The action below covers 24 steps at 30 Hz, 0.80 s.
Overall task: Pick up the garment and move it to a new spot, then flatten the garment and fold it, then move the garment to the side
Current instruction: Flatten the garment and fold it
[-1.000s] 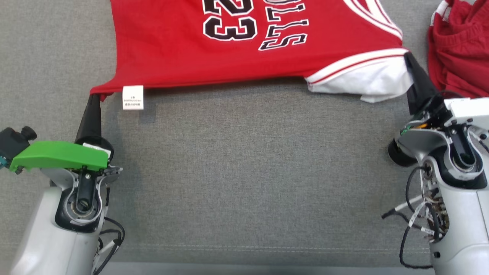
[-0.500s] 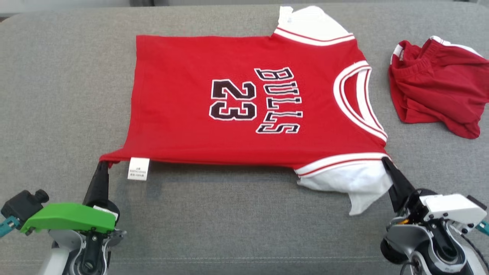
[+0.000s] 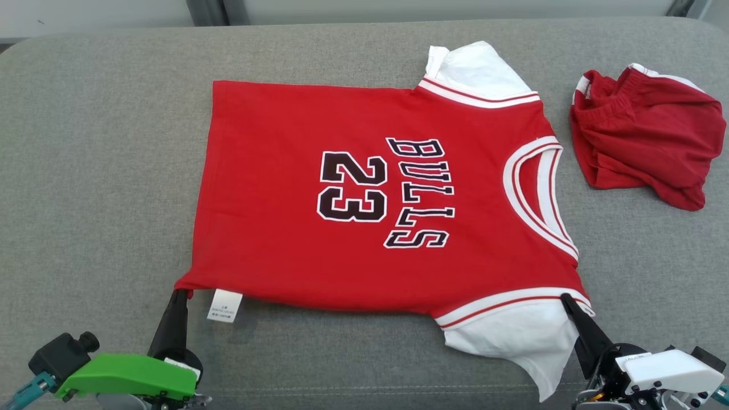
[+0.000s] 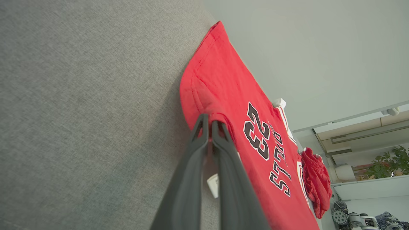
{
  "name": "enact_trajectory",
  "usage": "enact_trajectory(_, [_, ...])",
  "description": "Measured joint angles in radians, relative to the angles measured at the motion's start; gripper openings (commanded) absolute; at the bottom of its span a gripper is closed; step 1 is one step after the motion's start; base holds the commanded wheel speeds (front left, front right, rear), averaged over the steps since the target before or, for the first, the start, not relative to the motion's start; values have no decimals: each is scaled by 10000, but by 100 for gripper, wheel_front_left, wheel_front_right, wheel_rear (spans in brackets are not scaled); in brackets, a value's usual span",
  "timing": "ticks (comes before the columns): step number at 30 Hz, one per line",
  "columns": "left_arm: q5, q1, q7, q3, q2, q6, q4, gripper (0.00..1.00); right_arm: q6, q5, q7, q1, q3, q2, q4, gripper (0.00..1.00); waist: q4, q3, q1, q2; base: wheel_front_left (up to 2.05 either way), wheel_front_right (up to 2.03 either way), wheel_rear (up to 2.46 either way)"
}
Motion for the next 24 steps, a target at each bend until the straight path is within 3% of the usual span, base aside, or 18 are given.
enact_trajectory(7, [245, 261, -92, -213, -44, 117, -199, 0, 0, -800, -182, 41, 178, -449, -140, 1, -19, 160, 0, 0, 0, 0, 0])
enact_trajectory(12, [399, 267, -102, -267, -54, 205, -349, 0, 0, -1252, -182, 41, 510, -623, -19, 38, 18, 238, 0, 0, 0, 0, 0])
enact_trajectory(15, [399, 309, -136, -263, -104, 234, -378, 0, 0, -1333, -180, 41, 650, -621, 96, 50, 36, 277, 0, 0, 0, 0, 0])
enact_trajectory(16, [399, 324, -194, -251, -142, 236, -378, 0, 0, -1398, -171, 42, 738, -639, 117, 79, 39, 287, 0, 0, 0, 0, 0])
enact_trajectory(17, [399, 349, -221, -234, -184, 236, -378, 0, 0, -1450, -142, 41, 851, -656, 130, 99, 38, 295, 0, 0, 0, 0, 0])
enact_trajectory(24, [399, 485, -268, -257, -278, 318, -395, 0, 0, -1576, 198, 82, 1354, -828, 293, 100, -29, 327, 0, 0, 0, 0, 0])
